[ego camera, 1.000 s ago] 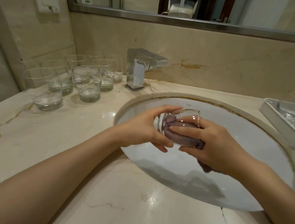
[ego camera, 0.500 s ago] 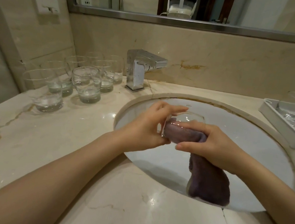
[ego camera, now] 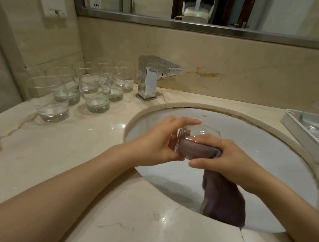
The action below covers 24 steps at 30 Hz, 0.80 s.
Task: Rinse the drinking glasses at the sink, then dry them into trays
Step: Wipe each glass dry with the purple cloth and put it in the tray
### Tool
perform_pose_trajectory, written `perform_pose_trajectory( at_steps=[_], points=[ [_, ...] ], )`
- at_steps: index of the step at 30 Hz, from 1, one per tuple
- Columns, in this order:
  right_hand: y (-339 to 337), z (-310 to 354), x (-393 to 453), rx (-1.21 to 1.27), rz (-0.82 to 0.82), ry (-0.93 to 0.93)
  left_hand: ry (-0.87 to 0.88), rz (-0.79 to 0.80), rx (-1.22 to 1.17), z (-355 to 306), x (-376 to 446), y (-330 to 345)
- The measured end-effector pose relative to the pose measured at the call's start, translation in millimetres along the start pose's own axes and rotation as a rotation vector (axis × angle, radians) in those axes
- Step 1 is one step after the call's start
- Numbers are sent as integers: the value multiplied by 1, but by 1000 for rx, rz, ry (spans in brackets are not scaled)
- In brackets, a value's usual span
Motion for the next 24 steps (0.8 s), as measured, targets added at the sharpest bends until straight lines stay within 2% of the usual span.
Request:
perform_pose_trajectory(
  at_steps=[2,3,6,8,11,12,13,16,19,23,24],
  points=[
    [2,0,0,136,71,155,122,-7,141,0,0,-1],
    [2,1,-1,145,83,174,142,-13,161,-1,0,-1],
    [0,1,0,68,31,68,112,-42,91,-6,2,-3],
    [-1,6,-1,-138,-52,-109,-63,10,-110,-5,3,-6],
    [-2,11,-4,-744,-115,-623,-419,168,-445,-1,0,-3],
    [-3,9,-4,-871,-128,-734,-447,192,-483,0,-1,-1],
    [-4,7,-4,-921,-131,-760,-450,189,-492,0,-2,1],
    [-8,6,0,-788,-115,-589,-424,141,-492,1,-1,3],
    [-9,1,2,-607,-84,-387,-357,100,-386,0,-1,5],
    [-3,-3,3,-93,16,-10,48,24,102,-3,-1,2],
    [-2,-3,1,12,55,74,102,27,161,-4,-2,2]
  ],
)
Point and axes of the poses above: each hand's wrist, its own x-axis towards the middle knuckle, its own y-axis out of the palm, z = x × y, the point moved 5 cm from there along x, towards the middle knuckle, and after that the axes turned 13 degrees about -z, right-handed, at the moved point
